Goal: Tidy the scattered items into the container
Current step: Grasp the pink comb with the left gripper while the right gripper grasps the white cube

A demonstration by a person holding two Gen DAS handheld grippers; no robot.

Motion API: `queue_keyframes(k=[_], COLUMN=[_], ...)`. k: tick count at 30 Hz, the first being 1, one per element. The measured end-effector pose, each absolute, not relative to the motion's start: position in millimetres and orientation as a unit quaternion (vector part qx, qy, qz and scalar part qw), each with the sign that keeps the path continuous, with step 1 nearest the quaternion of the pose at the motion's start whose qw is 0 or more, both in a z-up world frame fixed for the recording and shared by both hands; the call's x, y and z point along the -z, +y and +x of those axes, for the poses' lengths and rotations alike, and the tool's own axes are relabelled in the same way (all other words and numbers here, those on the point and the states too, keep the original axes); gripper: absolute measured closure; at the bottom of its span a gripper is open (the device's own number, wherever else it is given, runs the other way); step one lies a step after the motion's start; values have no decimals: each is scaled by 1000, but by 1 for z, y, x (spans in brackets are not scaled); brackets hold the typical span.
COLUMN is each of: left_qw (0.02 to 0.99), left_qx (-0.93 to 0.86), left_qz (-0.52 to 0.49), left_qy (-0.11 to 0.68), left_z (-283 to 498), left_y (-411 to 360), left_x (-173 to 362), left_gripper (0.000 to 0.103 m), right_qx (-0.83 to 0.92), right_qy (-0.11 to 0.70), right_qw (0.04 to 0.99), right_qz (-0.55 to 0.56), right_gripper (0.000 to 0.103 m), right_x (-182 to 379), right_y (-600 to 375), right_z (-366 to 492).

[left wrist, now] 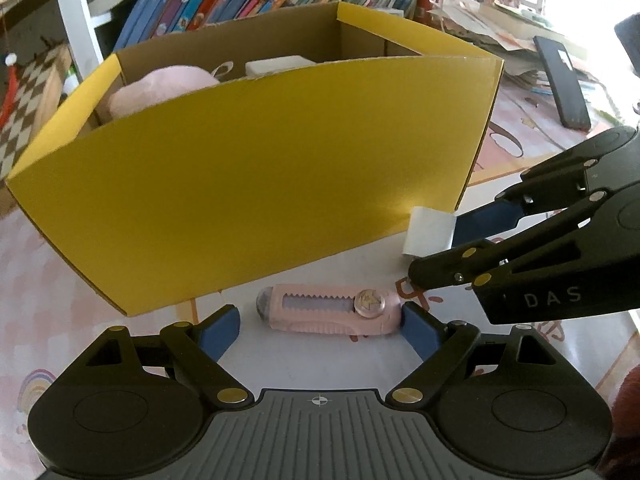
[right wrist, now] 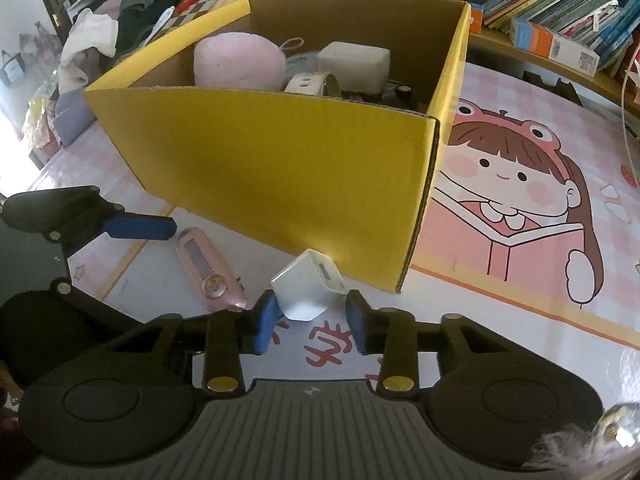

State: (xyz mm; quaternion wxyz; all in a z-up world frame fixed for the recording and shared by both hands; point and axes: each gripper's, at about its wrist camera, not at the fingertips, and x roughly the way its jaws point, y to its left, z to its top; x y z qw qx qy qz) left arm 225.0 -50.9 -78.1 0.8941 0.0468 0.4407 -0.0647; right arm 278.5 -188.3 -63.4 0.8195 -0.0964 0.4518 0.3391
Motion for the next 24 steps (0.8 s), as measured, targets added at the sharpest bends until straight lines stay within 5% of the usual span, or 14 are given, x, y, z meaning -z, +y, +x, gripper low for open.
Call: queue_keyframes(k=[5, 24], left_qw=[893, 904], left_qx=[82, 78], left_qz=[52, 40], left_qy=[439, 418], left_z=[220, 194], left_y=[-51, -26], left_x=[76, 50], left_gripper=[27, 29], right_qx=[-333, -322], right_qy=[453, 440], right_qw=[821, 834], right_qz=[-97, -86], right_gripper=[72, 73], right_x=[63, 48], right_y=[-187, -177], right_z=[276, 258])
